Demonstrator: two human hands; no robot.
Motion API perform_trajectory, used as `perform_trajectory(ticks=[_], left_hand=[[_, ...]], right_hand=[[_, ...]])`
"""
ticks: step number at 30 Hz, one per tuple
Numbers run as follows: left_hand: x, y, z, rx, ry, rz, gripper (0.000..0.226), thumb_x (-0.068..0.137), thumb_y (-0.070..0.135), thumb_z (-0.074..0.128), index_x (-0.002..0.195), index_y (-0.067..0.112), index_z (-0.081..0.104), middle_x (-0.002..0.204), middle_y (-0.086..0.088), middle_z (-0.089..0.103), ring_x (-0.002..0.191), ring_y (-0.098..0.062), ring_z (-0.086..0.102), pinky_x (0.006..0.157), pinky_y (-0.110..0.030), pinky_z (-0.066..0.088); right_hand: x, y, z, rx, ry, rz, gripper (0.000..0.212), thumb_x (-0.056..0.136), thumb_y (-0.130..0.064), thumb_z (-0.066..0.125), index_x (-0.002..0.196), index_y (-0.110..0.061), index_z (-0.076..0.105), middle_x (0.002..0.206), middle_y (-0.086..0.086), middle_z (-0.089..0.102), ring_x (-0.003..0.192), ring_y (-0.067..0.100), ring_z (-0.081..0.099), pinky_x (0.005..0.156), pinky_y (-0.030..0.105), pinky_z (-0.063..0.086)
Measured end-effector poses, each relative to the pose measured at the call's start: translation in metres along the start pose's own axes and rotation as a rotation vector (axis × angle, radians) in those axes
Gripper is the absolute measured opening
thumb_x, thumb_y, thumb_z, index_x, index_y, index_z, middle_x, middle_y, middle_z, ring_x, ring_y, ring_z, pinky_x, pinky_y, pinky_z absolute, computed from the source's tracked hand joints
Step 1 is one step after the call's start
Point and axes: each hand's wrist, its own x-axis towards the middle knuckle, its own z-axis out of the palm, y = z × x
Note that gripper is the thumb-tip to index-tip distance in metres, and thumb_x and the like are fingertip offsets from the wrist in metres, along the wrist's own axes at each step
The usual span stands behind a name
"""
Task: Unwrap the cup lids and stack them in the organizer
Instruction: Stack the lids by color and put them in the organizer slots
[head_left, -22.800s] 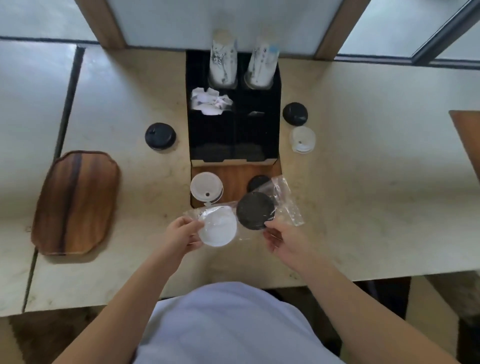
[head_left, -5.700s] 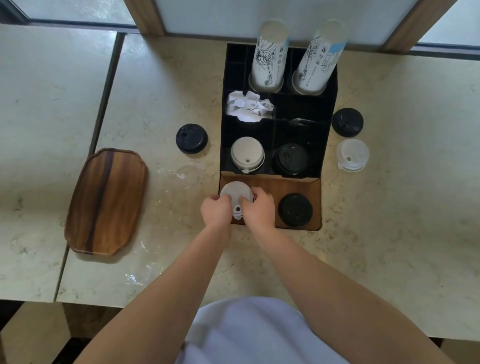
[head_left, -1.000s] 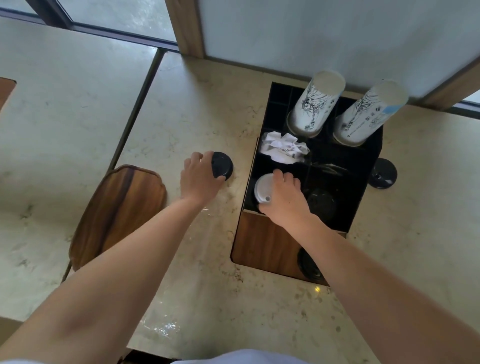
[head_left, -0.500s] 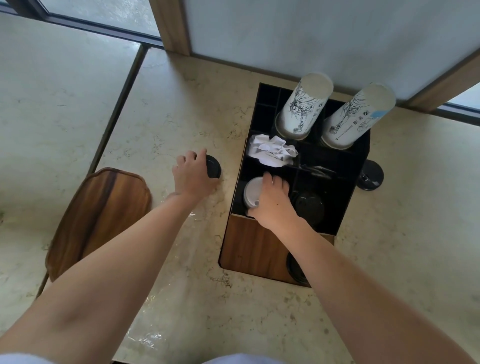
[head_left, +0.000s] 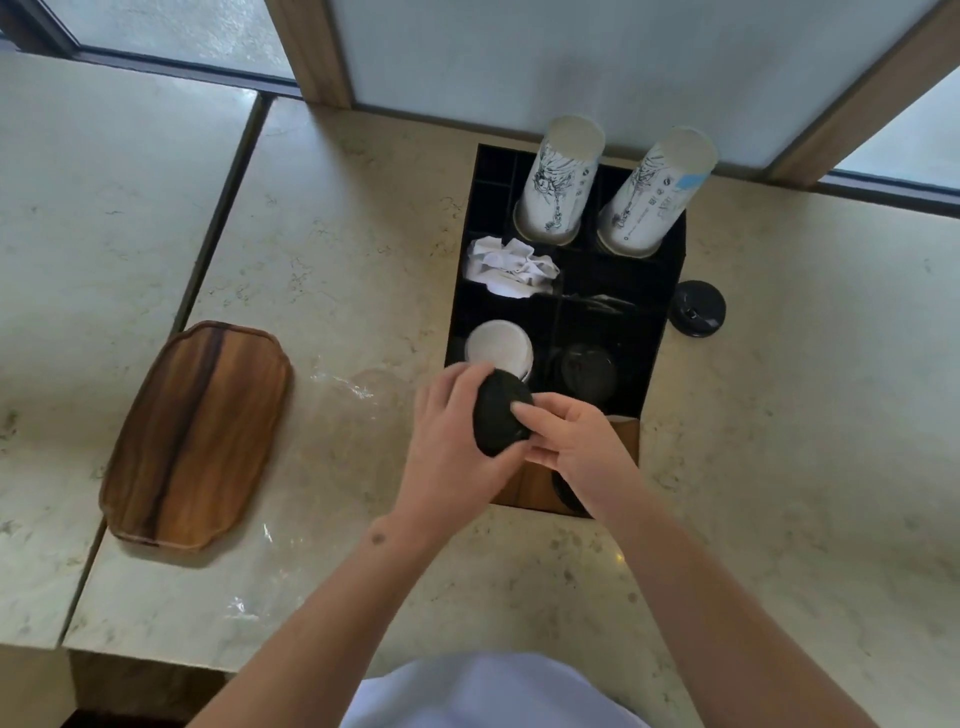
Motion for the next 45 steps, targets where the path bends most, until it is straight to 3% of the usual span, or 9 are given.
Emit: perform_trajectory(ticks=[5, 8, 11, 14, 16, 24, 29, 33, 45], left_hand=[[-0.033, 0.004, 0.017, -0.526, -0.11, -0.27, 0.085, 0.074, 0.05, 0.082, 0.147, 0.034, 0.041, 0.142, 0.009, 0.055, 0.126, -0.007, 0.058, 0.098, -0.026, 0.053], [-0.034, -0.006, 0.019, -1.289, -0.24, -0.806, 0.07, 0.083, 0.059, 0.071, 0.14, 0.023, 0.055, 0.135, -0.012, 0.067, 0.12, -0.031, 0.067, 0.094, -0.052, 0.056], [-0.042, -0.016, 0.017, -1.554, -0.396, -0.946, 0.051, 0.094, 0.05, 0.067, 0.139, 0.028, 0.059, 0.141, -0.022, 0.06, 0.127, -0.048, 0.058, 0.102, -0.074, 0.041], [-0.044, -0.021, 0.016, -1.577, -0.439, -0.917, 0.048, 0.093, 0.024, 0.07, 0.14, 0.026, 0.06, 0.143, -0.024, 0.058, 0.129, -0.048, 0.055, 0.1, -0.07, 0.043], [-0.042, -0.023, 0.013, -1.615, -0.389, -0.928, 0.056, 0.084, 0.016, 0.075, 0.139, 0.021, 0.06, 0.141, -0.025, 0.059, 0.126, -0.05, 0.057, 0.097, -0.065, 0.047], [-0.022, -0.031, 0.0, -1.689, -0.214, -1.02, 0.041, 0.088, 0.039, 0.065, 0.125, 0.021, 0.069, 0.139, -0.025, 0.061, 0.121, -0.05, 0.06, 0.083, -0.052, 0.055], [-0.018, -0.044, -0.004, -1.695, -0.169, -1.043, 0.046, 0.085, 0.038, 0.068, 0.128, 0.024, 0.067, 0.131, -0.023, 0.065, 0.122, -0.047, 0.06, 0.084, -0.052, 0.055], [-0.019, -0.055, -0.006, -1.714, -0.164, -1.024, 0.04, 0.085, 0.038, 0.069, 0.122, 0.023, 0.069, 0.126, -0.023, 0.067, 0.118, -0.047, 0.063, 0.084, -0.052, 0.056], [-0.019, -0.068, -0.002, -1.714, -0.12, -1.064, 0.038, 0.084, 0.037, 0.067, 0.12, 0.023, 0.071, 0.126, -0.022, 0.068, 0.113, -0.048, 0.065, 0.084, -0.051, 0.056]], right_hand=[[-0.027, 0.022, -0.025, 0.241, 0.056, 0.103, 0.024, 0.098, -0.015, 0.067, 0.119, -0.006, 0.07, 0.11, 0.013, 0.077, 0.095, 0.023, 0.076, 0.084, 0.032, 0.06], [-0.037, 0.038, -0.029, 0.278, 0.001, 0.134, 0.023, 0.098, -0.017, 0.068, 0.117, -0.006, 0.072, 0.107, 0.011, 0.078, 0.087, 0.016, 0.075, 0.073, 0.026, 0.059], [-0.04, 0.055, -0.027, -0.112, -0.018, 0.048, 0.021, 0.097, -0.029, 0.068, 0.112, -0.017, 0.077, 0.103, -0.002, 0.08, 0.093, 0.009, 0.075, 0.077, 0.026, 0.059], [-0.032, 0.06, -0.026, -0.738, 0.103, -0.122, 0.029, 0.087, -0.055, 0.07, 0.104, -0.032, 0.077, 0.088, -0.02, 0.074, 0.085, -0.007, 0.067, 0.073, 0.013, 0.047], [-0.02, 0.048, -0.024, -0.809, 0.155, -0.194, 0.037, 0.081, -0.063, 0.07, 0.104, -0.035, 0.073, 0.094, -0.019, 0.068, 0.086, -0.006, 0.064, 0.073, 0.012, 0.045], [0.068, -0.034, 0.008, -1.31, 0.227, -0.487, 0.049, 0.094, -0.039, 0.069, 0.13, -0.009, 0.057, 0.122, 0.008, 0.059, 0.111, 0.024, 0.059, 0.09, 0.036, 0.053], [0.107, -0.058, 0.032, -1.698, 0.067, -0.282, 0.084, 0.081, -0.049, 0.078, 0.144, -0.008, 0.042, 0.138, 0.012, 0.052, 0.127, 0.032, 0.051, 0.094, 0.043, 0.05], [0.12, -0.054, 0.032, -1.82, -0.014, -0.244, 0.109, 0.072, -0.061, 0.08, 0.155, -0.014, 0.029, 0.146, 0.012, 0.048, 0.131, 0.036, 0.049, 0.094, 0.047, 0.05], [0.12, -0.051, 0.017, -1.848, -0.082, -0.404, 0.092, 0.076, -0.046, 0.079, 0.151, -0.015, 0.036, 0.14, 0.011, 0.047, 0.128, 0.034, 0.048, 0.101, 0.046, 0.044]])
